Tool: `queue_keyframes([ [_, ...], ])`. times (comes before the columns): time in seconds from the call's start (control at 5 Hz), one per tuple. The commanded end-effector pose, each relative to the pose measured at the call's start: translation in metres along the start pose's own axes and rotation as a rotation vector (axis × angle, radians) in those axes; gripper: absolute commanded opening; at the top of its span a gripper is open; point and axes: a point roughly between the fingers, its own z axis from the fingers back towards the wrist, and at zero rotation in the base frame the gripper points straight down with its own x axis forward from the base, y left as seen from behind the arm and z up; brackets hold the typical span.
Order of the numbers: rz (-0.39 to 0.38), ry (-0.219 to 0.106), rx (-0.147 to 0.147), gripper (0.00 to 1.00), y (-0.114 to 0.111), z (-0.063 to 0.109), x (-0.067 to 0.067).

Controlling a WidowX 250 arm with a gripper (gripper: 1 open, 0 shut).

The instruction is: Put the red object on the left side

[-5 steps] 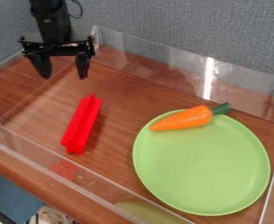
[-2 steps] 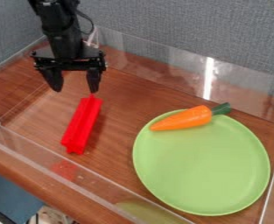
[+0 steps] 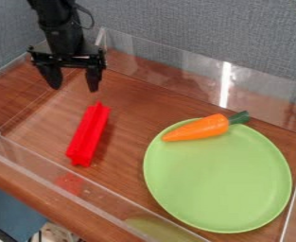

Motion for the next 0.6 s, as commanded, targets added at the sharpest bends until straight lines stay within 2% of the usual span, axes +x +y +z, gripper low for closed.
queue_keyframes([
  [0.0,-0.001,-0.035,0.001,1.0,-0.01,0.019,0.001],
  [0.2,-0.014,-0.026,-0.014,0.0,-0.026,0.027,-0.006],
  [0.4,0.002,-0.025,-0.023,1.0,-0.024,0.028,-0.005],
])
